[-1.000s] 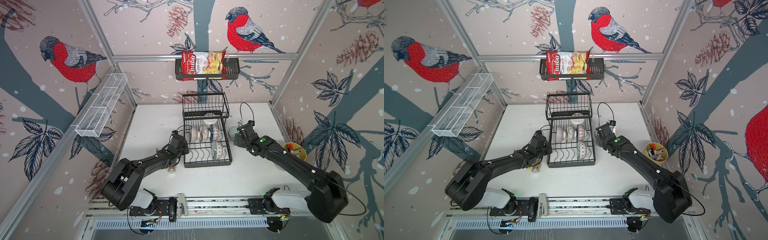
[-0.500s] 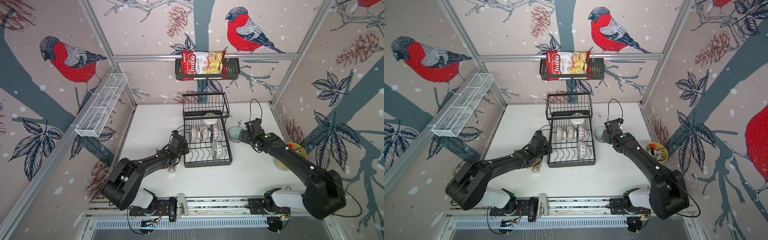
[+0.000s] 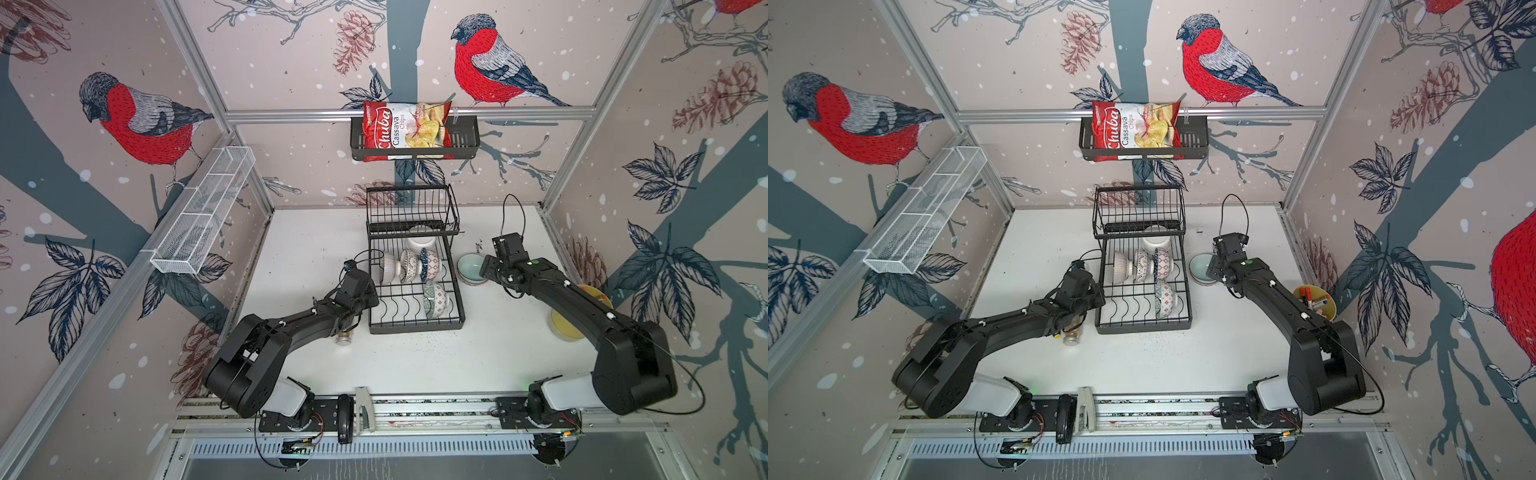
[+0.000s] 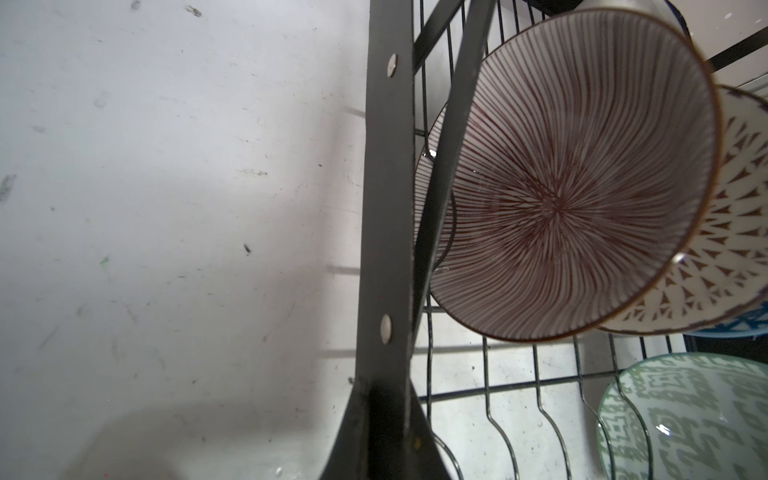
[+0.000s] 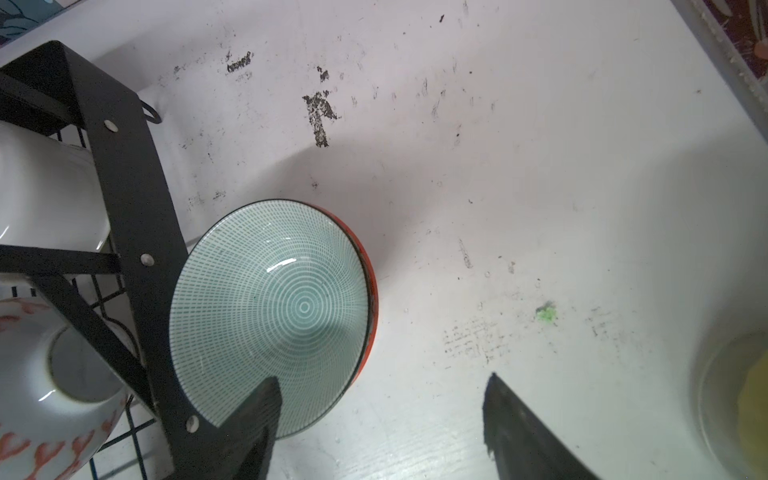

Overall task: Load the bowls into the dish rack
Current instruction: 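Lower the right gripper onto the top small green bowl rim and close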

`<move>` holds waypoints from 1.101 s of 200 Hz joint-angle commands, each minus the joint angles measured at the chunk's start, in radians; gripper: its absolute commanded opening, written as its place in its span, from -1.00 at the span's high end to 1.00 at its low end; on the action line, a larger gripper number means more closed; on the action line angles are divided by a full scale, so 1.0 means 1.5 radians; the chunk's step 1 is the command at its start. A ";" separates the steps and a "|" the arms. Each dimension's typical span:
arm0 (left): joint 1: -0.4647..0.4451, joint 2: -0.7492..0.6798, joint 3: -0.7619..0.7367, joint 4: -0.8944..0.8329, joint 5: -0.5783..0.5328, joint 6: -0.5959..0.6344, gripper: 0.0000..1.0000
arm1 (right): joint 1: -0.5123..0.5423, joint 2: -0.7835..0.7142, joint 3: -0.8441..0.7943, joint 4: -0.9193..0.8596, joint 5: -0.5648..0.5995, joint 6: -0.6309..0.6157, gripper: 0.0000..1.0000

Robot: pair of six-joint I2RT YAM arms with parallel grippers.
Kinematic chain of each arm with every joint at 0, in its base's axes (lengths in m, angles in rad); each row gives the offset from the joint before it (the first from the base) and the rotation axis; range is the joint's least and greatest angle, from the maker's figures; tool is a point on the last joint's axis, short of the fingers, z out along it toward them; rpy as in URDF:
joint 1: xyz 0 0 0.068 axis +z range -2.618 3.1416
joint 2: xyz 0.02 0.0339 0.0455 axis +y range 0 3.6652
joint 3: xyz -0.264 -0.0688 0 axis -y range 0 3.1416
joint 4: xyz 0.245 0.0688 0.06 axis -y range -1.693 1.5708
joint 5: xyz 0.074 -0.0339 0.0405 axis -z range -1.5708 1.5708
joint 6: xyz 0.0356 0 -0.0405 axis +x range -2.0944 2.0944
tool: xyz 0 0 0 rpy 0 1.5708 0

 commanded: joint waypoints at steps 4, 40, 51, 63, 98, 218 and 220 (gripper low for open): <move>0.002 0.009 -0.001 0.012 0.117 -0.058 1.00 | -0.006 0.018 0.007 0.023 -0.017 -0.005 -0.38; 0.004 0.005 -0.002 0.009 0.117 -0.057 1.00 | -0.010 0.047 0.016 0.035 -0.028 -0.009 -0.20; 0.005 0.006 -0.003 0.008 0.117 -0.057 1.00 | -0.011 0.054 0.017 0.039 -0.030 -0.010 -0.11; 0.005 0.006 -0.002 0.009 0.117 -0.056 1.00 | -0.011 0.062 0.019 0.042 -0.035 -0.011 -0.02; 0.007 0.010 -0.003 0.009 0.120 -0.055 1.00 | -0.012 0.087 0.026 0.051 -0.037 -0.013 0.30; 0.019 0.004 -0.016 0.015 0.125 -0.052 1.00 | -0.013 0.138 0.046 0.059 -0.047 -0.012 0.71; 0.019 0.004 -0.016 0.015 0.125 -0.052 1.00 | -0.012 0.138 0.046 0.059 -0.047 -0.012 0.71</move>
